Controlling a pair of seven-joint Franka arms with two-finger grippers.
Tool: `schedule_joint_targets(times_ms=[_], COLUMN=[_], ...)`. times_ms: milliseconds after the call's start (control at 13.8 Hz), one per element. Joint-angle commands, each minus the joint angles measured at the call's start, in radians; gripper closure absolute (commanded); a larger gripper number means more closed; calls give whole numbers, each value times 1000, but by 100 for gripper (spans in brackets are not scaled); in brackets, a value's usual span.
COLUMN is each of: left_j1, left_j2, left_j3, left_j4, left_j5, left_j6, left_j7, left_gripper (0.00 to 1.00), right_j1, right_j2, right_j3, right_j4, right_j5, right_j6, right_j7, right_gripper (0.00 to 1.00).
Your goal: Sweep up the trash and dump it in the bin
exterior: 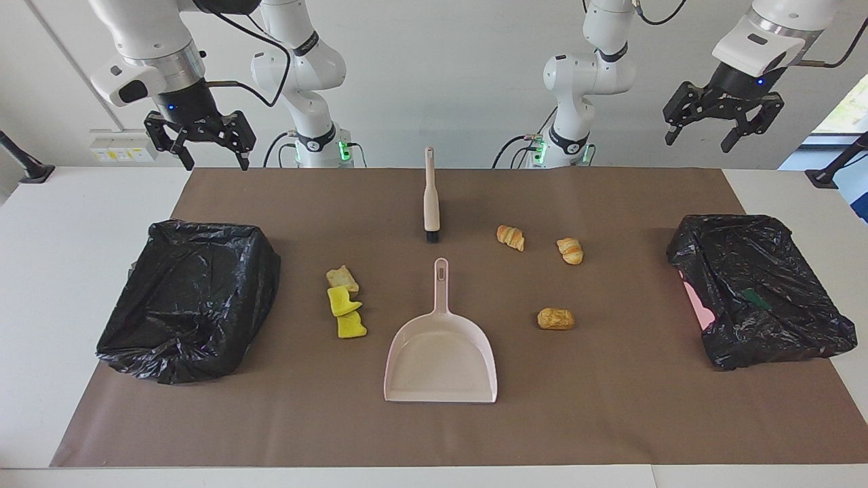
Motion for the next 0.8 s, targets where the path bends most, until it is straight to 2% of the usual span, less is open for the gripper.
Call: schedule_joint_targets(times_ms=[0,290,435,725], left_j1=[8,8,8,8], left_j2=[-11,-11,-11,-10], left_j3=[-6,-6,-6,-6], left_j4=[-2,-2,-2,-2], left_j5=[11,11,12,11], left_j6=[-14,-14,-14,-14], left_j7=[-1,-1,-1,-1], left_gripper=[0,0,0,0], right_j1=[-8,-8,-3,-3], right_j2=[-18,-23,-43,-38], right_j3=[3,3,5,7], right_j4=[-21,-27,-71,-96], right_j5=[29,29,29,29], right_j6=[9,9,23,43], right_j7=[-27,-25,-19,-19], right_gripper=[0,0,0,0])
